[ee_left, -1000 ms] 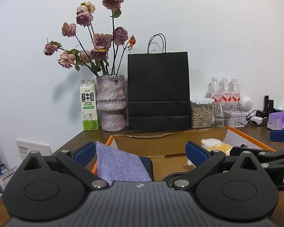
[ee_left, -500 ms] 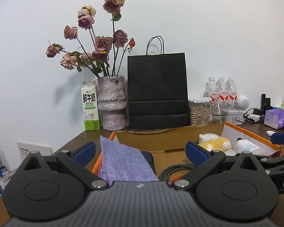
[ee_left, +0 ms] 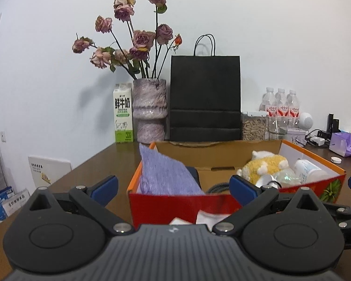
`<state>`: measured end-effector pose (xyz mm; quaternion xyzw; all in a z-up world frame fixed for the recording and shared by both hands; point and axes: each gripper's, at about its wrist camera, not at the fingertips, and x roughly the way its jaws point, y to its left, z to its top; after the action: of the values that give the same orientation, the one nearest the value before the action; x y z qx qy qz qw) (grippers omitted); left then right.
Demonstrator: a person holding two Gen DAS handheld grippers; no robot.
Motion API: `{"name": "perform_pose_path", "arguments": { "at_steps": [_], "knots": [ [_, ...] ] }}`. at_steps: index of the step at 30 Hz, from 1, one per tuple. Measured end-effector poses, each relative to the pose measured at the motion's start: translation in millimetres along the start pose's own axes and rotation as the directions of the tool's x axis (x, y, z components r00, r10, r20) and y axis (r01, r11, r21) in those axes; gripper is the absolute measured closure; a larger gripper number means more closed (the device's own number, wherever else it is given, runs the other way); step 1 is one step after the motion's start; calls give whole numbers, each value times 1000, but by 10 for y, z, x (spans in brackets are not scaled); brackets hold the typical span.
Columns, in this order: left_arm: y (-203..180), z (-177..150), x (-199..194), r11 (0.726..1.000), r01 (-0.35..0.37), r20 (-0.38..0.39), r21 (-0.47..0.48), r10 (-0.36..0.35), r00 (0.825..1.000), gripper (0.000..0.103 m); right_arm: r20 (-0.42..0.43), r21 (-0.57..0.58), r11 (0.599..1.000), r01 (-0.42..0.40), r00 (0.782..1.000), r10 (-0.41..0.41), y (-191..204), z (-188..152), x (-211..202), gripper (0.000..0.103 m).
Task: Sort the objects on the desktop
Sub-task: 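Withdraw both tools from the box back toward the table items, then grasp the crumpled white tissue with the left tool while the right tool grasps the large white cap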
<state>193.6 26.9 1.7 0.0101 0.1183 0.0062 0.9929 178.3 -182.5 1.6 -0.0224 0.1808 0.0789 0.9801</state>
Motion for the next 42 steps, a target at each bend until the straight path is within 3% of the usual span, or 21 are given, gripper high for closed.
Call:
{"name": "perform_pose_path", "arguments": {
  "at_steps": [8,15,23,31,42],
  "knots": [
    [7,-75,-144,999,42,-103,24,-39,994,0,-73,-10,999,-36,997,36,40,-108,-205,0],
    [4,-217,-214,994,99,-218,55,-85,972,0,-192,-9,997,-80,978,77,100,-198,-202,0],
    [-28,-325,-135,990,123,-305,68,-97,947,0,-293,-7,998,-61,954,56,147,-281,-40,0],
    [-122,-373,4,985,153,-393,84,-108,913,0,-310,12,998,-59,949,60,120,-295,8,0],
    [-87,-369,76,986,162,-421,28,-135,897,0,-311,9,998,-59,948,59,144,-294,14,0]
  ]
}}
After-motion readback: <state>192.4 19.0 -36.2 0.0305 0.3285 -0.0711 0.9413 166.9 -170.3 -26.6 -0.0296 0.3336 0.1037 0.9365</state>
